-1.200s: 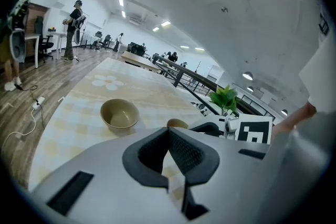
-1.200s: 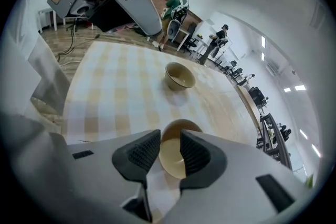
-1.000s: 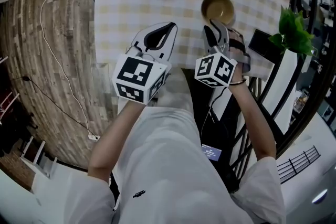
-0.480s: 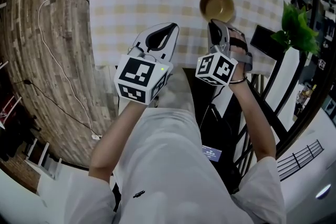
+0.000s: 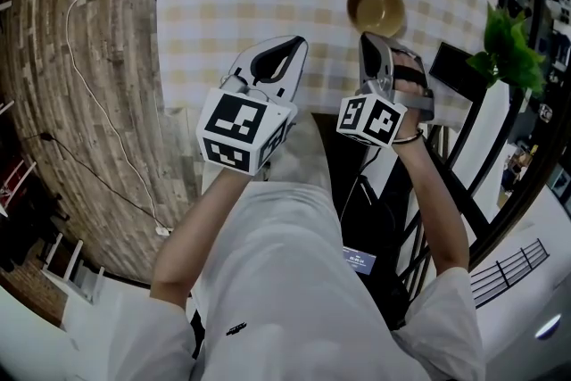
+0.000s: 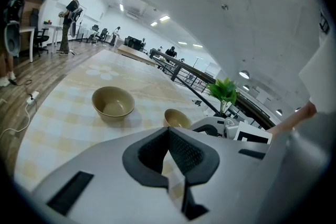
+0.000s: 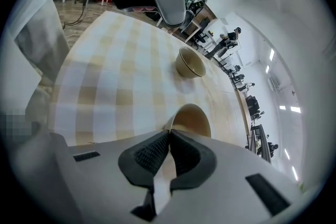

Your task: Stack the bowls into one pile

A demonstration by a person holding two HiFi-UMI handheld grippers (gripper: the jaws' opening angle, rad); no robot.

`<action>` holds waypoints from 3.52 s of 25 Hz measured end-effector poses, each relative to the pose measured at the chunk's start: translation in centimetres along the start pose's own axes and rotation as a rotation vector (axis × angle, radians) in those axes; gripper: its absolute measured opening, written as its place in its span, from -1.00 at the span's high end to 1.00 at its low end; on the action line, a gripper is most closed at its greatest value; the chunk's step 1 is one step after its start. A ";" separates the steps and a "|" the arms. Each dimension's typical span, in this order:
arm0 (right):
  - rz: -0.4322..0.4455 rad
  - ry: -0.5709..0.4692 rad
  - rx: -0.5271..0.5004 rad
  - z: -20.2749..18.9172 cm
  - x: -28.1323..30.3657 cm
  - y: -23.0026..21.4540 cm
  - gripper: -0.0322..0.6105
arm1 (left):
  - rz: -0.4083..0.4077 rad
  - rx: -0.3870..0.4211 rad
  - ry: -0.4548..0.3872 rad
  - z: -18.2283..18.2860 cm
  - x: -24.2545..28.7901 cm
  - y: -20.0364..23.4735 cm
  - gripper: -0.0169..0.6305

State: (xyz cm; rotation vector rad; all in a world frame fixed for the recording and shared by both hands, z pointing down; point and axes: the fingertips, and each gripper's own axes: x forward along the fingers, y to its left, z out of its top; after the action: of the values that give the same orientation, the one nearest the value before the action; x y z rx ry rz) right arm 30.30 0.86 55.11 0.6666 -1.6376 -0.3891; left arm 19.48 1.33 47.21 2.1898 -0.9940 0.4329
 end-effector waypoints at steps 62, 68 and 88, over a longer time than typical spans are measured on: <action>0.038 -0.173 -0.135 20.5 4.3 -4.0 0.78 | 0.034 -0.100 -0.069 4.2 -8.3 13.3 0.90; 0.055 -0.156 -0.128 20.7 5.5 -3.6 0.78 | 0.029 -0.109 -0.059 3.8 -8.2 13.8 0.90; 0.053 -0.144 -0.027 21.1 4.2 -3.9 0.77 | 0.006 -0.081 -0.069 4.0 -9.9 13.1 0.90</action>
State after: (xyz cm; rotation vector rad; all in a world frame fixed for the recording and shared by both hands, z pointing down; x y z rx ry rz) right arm 10.20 -7.25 52.27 0.5849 -1.7797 -0.4285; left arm 3.19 -2.43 44.83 2.1419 -1.0379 0.3161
